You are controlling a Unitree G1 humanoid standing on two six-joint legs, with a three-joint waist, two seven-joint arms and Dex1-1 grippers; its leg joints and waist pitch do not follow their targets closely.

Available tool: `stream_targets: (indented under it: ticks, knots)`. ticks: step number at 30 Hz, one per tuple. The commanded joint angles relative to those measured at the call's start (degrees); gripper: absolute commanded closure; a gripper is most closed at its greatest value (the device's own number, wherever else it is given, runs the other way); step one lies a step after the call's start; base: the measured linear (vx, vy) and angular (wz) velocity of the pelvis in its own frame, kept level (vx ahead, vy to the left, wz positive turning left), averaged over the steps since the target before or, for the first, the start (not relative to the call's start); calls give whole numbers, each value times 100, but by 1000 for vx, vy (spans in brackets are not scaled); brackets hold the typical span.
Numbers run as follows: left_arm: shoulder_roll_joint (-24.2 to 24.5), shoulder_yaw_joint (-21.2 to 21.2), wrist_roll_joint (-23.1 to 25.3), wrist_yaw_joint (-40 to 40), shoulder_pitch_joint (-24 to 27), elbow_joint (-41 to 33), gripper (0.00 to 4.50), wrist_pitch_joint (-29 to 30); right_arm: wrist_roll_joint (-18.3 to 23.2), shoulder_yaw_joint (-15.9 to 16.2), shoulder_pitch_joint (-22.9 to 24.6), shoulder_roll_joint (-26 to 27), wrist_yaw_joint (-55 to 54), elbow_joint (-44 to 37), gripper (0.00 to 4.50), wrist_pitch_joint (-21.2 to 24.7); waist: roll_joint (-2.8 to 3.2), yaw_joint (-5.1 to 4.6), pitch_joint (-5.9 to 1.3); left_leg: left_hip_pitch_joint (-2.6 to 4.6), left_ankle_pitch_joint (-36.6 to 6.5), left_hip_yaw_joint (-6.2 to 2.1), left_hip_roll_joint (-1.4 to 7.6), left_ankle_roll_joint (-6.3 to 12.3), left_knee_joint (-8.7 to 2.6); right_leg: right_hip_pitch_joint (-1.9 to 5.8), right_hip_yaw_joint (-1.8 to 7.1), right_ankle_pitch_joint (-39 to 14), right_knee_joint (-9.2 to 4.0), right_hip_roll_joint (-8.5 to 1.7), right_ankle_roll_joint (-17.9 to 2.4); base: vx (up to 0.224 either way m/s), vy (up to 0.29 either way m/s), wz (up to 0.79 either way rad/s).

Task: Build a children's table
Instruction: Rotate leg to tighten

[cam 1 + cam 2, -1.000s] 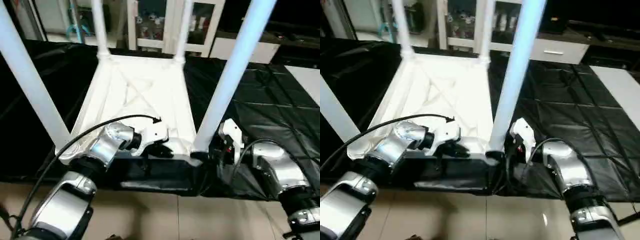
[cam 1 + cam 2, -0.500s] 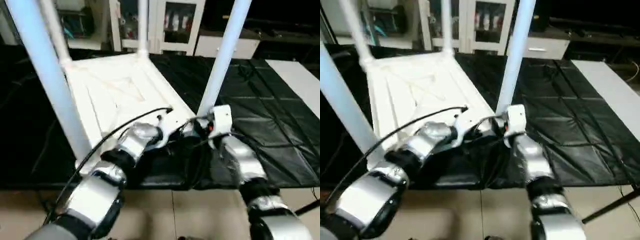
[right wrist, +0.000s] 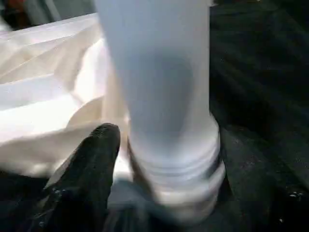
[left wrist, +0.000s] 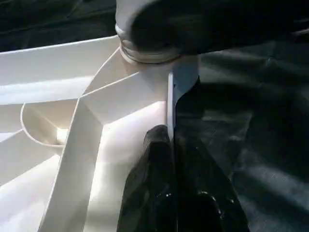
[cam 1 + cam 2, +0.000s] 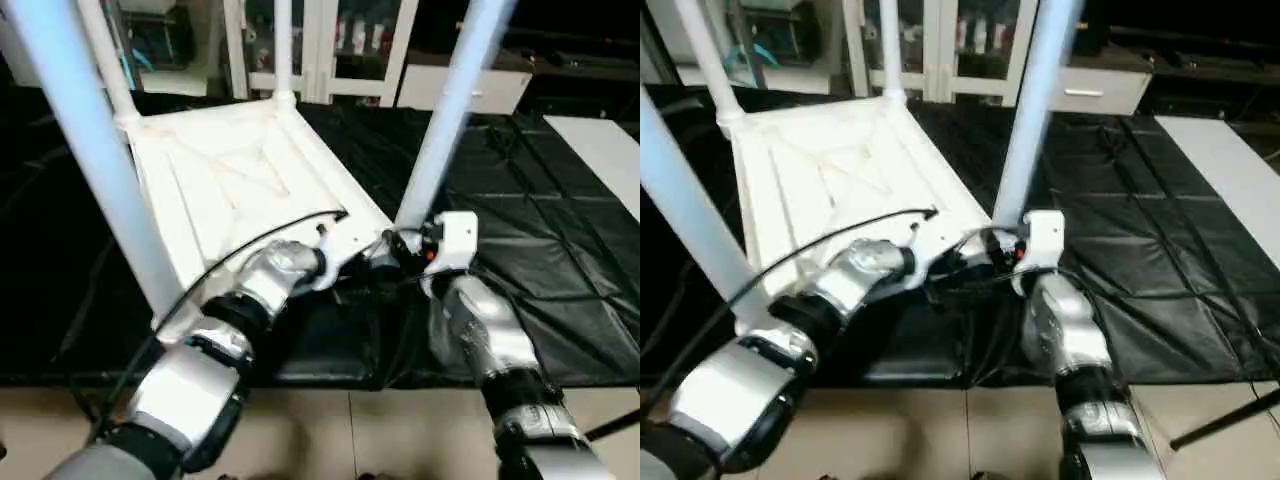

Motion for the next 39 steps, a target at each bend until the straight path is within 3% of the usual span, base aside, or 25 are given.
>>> stream_targets:
  ticks: [1, 4, 5, 7, 9, 10, 15, 16, 20, 22, 23, 27, 32, 39]
  knots:
    - [-1, 5, -11, -94, -70, -129, 450, -226, 155, 278, -15, -1, 422, -377, 78, 153, -37, 43, -392, 25, -1311, -54, 128, 579, -442, 385, 85, -1232, -329, -141, -1227, 0, 0, 0]
    - [204, -129, 1, -739, 96, -288, 450, -418, 452, 180, 207, -480, 1049, -1128, 65, 499, -31, 62, -375, 58, -1385, -40, 144, 525, -440, 354, 94, -1320, -340, -134, -1234, 0, 0, 0]
    - [273, -171, -21, -1008, 168, -358, 450, -528, 565, 269, 327, -721, 1474, -1397, 48, 652, 4, 84, -373, 73, -1370, -41, 146, 553, -443, 356, 95, -1259, -336, -128, -1253, 0, 0, 0]
    - [393, -262, -83, -1598, 322, -509, 450, -729, 670, 420, 550, -1146, 2110, -1817, 33, 870, -6, 108, -367, 70, -1310, -39, 162, 572, -440, 359, 100, -1139, -323, -125, -1282, 0, 0, 0]
    - [493, -352, -132, -2040, 444, -650, 450, -807, 684, 496, 669, -1428, 2468, -1998, 29, 955, -7, 166, -352, 79, -1327, -34, 177, 601, -439, 358, 112, -1143, -322, -134, -1301, 0, 0, 0]
    - [665, -501, -186, -2619, 621, -885, 450, -849, 664, 610, 838, -1863, 3022, -2225, 15, 1052, -3, 201, -359, 100, -1379, -29, 185, 574, -444, 352, 113, -1191, -324, -144, -1320, 0, 0, 0]
    - [798, -586, -346, -3239, 820, -1209, 450, -811, 684, 806, 948, -2319, 3626, -2381, 6, 1321, -34, 298, -345, 105, -1441, -20, 200, 459, -450, 335, 123, -1371, -313, -157, -1315, 0, 0, 0]
    - [878, -654, -455, -3599, 952, -1468, 450, -676, 556, 994, 950, -2533, 3923, -2347, 6, 1344, -24, 316, -347, 128, -1460, -16, 209, 427, -452, 315, 133, -1409, -320, -167, -1306, 0, 0, 0]
    - [969, -703, -528, -3961, 1127, -1802, 450, -509, 223, 1362, 844, -2702, 4159, -2162, 6, 1224, -52, 336, -331, 113, -1497, -4, 207, 337, -457, 302, 134, -1647, -331, -166, -1222, 0, 0, 0]
    - [993, -691, -526, -4011, 1158, -1872, 450, -473, 213, 1437, 796, -2697, 4283, -2112, 6, 1256, -61, 342, -334, 90, -1532, -16, 206, 327, -459, 318, 134, -1766, -338, -185, -1155, 0, 0, 0]
    - [1003, -694, -509, -4007, 1160, -1873, 450, -479, 169, 1474, 760, -2680, 4328, -2044, 6, 1191, -95, 337, -335, 84, -1521, -14, 204, 337, -455, 316, 132, -1788, -341, -181, -1129, 0, 0, 0]
    - [1039, -677, -467, -3943, 1168, -1941, 450, -424, 104, 1560, 582, -2615, 4474, -1760, 6, 1072, -99, 314, -338, 71, -1502, -29, 194, 319, -454, 309, 125, -1926, -343, -183, -1057, 0, 0, 0]
    - [1075, -653, -426, -3858, 1154, -2024, 450, -323, 62, 1677, 416, -2610, 4738, -1508, 47, 915, -103, 319, -354, 64, -1281, -17, 194, 412, -430, 323, 119, -1560, -298, -162, -1179, 0, 0, 0]
    - [1093, -637, -378, -3846, 1122, -1990, 450, -286, 23, 1708, 354, -2592, 5025, -1309, 95, 767, -95, 330, -365, 68, -1181, -9, 197, 472, -411, 331, 114, -1429, -274, -155, -1259, 0, 0, 0]
